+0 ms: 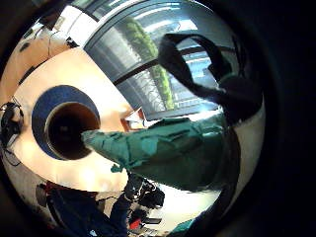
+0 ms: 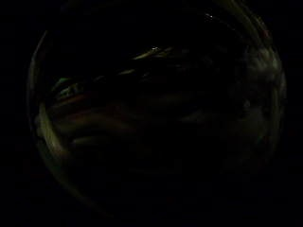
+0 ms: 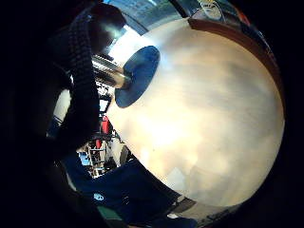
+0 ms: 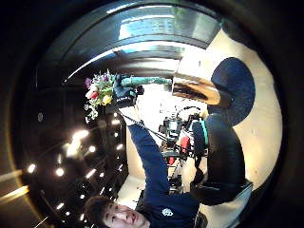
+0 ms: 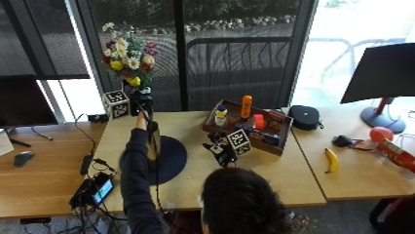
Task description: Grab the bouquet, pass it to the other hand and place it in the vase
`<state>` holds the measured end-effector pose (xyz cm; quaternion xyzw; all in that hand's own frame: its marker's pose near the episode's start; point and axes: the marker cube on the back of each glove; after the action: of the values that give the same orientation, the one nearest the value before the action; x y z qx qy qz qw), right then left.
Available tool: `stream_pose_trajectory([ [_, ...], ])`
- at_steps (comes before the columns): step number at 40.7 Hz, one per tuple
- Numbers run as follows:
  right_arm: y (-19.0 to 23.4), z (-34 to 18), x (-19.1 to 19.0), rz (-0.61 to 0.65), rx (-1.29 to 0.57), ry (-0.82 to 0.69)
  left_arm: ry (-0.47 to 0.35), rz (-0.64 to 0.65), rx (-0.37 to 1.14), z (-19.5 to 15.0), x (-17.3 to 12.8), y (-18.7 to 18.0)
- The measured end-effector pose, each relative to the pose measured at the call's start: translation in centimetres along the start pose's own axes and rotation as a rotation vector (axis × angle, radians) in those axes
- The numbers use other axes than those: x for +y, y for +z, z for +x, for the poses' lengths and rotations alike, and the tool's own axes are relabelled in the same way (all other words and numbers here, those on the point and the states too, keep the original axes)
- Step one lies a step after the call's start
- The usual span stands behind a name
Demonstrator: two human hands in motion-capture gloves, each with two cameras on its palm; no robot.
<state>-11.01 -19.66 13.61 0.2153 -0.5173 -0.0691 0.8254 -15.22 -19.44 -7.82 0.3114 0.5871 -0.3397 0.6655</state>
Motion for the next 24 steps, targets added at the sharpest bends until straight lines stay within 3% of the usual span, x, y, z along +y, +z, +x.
stream_pose_trajectory([
  [5, -0.2, -0.7, 1.5, -0.113, -0.105, 0.198, -0.004, -0.158, -0.034, -4.1, -2.0, -0.3],
  [11, -1.2, 2.6, 1.6, -0.101, -0.082, 0.258, -0.014, -0.607, -0.263, -14.5, -2.0, -3.8],
  [13, -1.5, 3.9, 1.8, -0.103, -0.088, 0.291, -0.027, -0.639, -0.335, -18.0, -0.9, -5.7],
  [16, -2.0, 6.0, 1.5, -0.053, -0.026, 0.22, -0.06, -0.632, -0.332, -21.0, 0.3, -7.7],
  [19, -2.1, 6.5, 1.9, -0.054, -0.045, 0.181, -0.092, -0.626, -0.289, -22.3, 1.1, -8.7],
  [24, -1.5, 6.5, 3.3, -0.112, -0.169, 0.264, -0.093, -0.617, -0.273, -23.1, 1.8, -9.5],
])
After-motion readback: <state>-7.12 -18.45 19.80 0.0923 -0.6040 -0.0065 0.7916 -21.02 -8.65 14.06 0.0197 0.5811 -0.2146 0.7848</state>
